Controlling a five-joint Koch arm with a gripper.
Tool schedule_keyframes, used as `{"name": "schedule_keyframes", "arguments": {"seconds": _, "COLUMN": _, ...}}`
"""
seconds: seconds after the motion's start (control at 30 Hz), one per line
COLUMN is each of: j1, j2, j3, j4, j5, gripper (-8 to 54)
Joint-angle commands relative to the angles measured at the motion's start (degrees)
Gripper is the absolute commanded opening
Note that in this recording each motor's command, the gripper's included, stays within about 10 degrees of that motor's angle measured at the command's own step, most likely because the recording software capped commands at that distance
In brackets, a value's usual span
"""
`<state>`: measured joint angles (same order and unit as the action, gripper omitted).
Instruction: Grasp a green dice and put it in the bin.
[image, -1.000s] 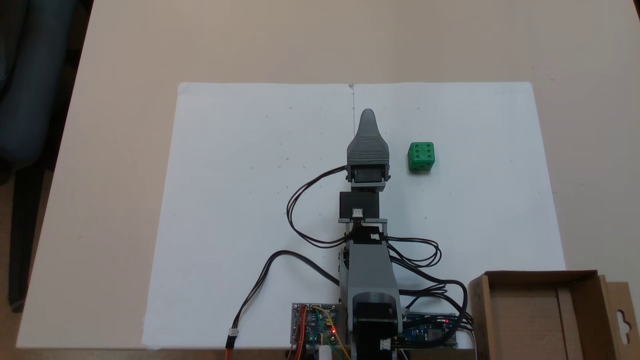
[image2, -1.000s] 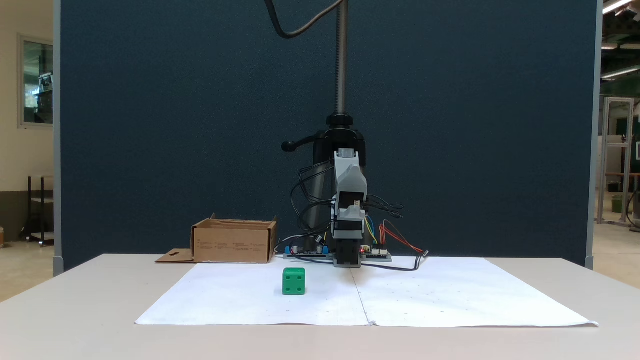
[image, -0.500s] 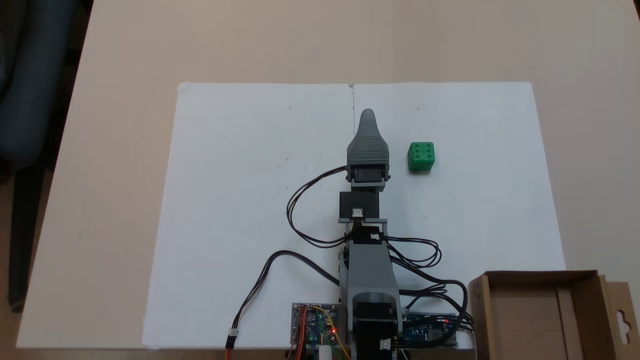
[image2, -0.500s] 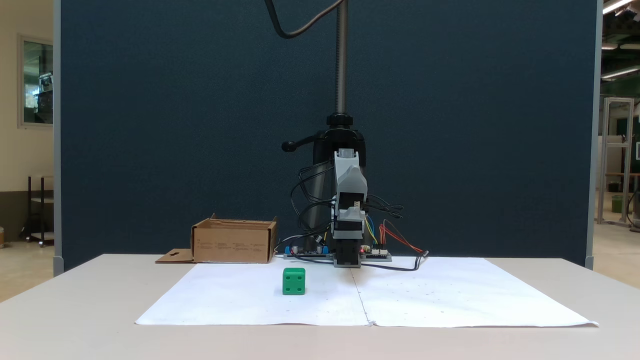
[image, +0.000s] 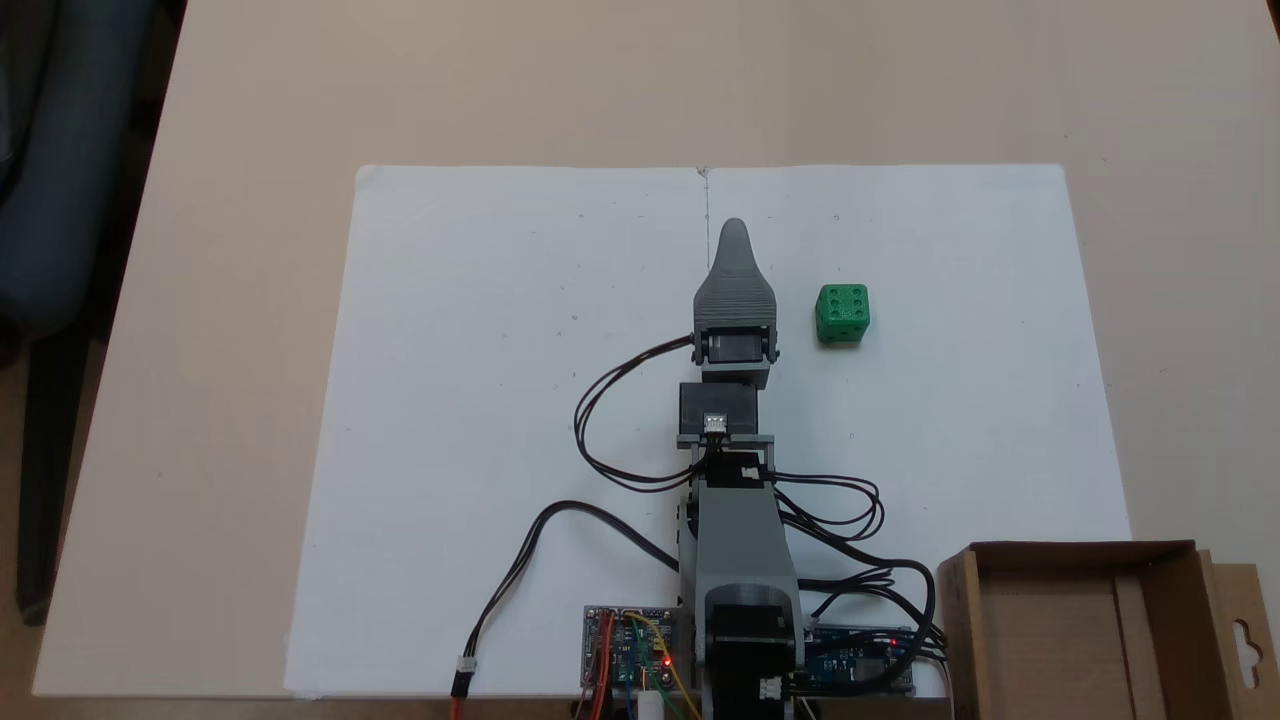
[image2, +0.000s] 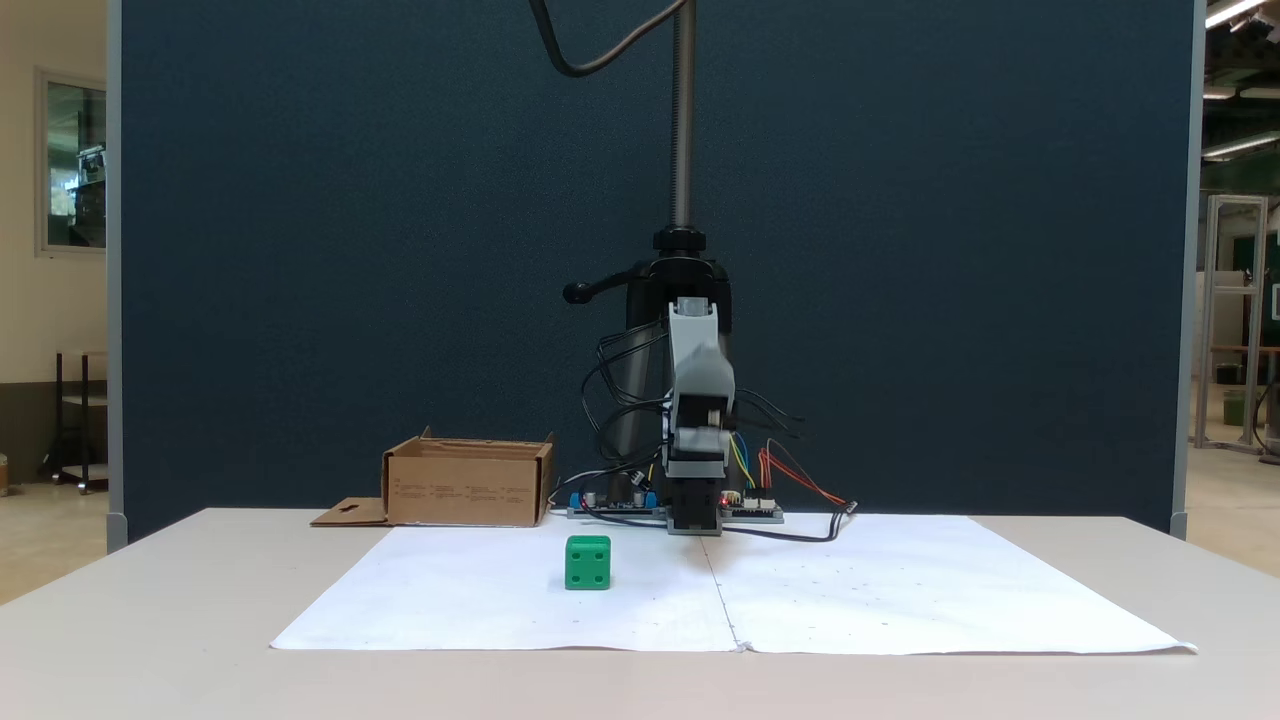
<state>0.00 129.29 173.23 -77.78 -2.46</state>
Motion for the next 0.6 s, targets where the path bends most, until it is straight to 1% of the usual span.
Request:
{"name": "schedule_keyframes", "arguments": {"seconds": 0.0, "j1": 0.88, "j2": 6.24, "j3": -4.92, "j4": 9.05, "j5": -3.69, "gripper": 42.3}}
{"name": "schedule_keyframes", "arguments": {"seconds": 0.17, "j1": 0.88, "j2": 5.98, "j3": -16.00, "j4": 27.84, "j5": -3.43, "gripper": 42.6}}
{"name": "schedule_keyframes", "arguments": {"seconds": 0.27, "j1": 2.11, "j2": 5.98, "j3": -23.38, "j4": 39.18, "j5": -3.43, "gripper": 45.1}}
{"name": "schedule_keyframes", "arguments": {"seconds": 0.33, "j1": 2.20, "j2": 6.06, "j3": -28.30, "j4": 50.78, "j5": -3.43, "gripper": 44.7}}
{"name": "schedule_keyframes", "arguments": {"seconds": 0.37, "j1": 2.29, "j2": 6.06, "j3": -32.61, "j4": 52.45, "j5": -3.25, "gripper": 43.8}}
{"name": "schedule_keyframes", "arguments": {"seconds": 0.4, "j1": 2.20, "j2": 6.06, "j3": -34.98, "j4": 60.19, "j5": -2.90, "gripper": 43.8}}
{"name": "schedule_keyframes", "arguments": {"seconds": 0.43, "j1": 2.20, "j2": 6.06, "j3": -38.76, "j4": 61.77, "j5": -1.49, "gripper": 43.9}}
{"name": "schedule_keyframes", "arguments": {"seconds": 0.57, "j1": 2.20, "j2": 6.06, "j3": -48.16, "j4": 76.62, "j5": -1.49, "gripper": 43.9}}
